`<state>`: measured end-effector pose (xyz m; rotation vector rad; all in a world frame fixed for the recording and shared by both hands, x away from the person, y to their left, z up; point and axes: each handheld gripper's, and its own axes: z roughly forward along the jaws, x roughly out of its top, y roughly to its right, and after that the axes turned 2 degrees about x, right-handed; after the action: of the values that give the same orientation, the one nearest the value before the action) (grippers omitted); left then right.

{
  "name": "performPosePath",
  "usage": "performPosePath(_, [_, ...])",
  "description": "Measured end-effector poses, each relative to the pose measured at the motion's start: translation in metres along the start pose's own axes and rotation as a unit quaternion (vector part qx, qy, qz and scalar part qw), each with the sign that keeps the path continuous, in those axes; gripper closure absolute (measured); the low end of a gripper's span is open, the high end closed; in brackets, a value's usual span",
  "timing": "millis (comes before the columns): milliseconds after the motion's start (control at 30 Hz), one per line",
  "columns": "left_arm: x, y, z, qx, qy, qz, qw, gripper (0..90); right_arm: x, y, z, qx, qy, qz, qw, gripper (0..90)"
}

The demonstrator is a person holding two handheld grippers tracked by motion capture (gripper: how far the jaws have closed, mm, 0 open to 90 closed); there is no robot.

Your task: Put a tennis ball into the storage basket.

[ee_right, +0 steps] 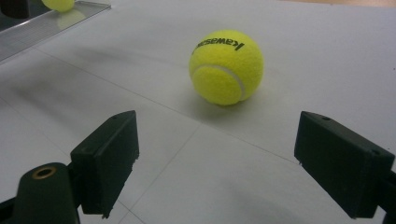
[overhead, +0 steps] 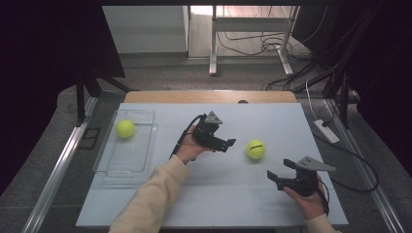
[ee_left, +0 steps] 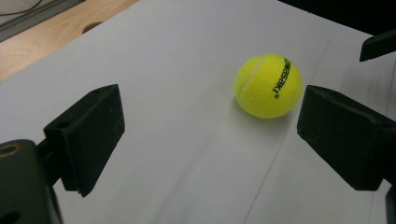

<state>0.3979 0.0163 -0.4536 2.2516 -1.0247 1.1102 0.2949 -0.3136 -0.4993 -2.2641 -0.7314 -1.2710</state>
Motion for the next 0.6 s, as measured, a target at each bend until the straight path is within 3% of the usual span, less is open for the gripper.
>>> performPosePath(600, [0.010, 0.009, 0.016, -0.013, -0.002, 0.007, 0.9999, 8.2, 0.000, 0.000, 0.000, 0.000, 0.003, 0.001, 1.0000, 14.2])
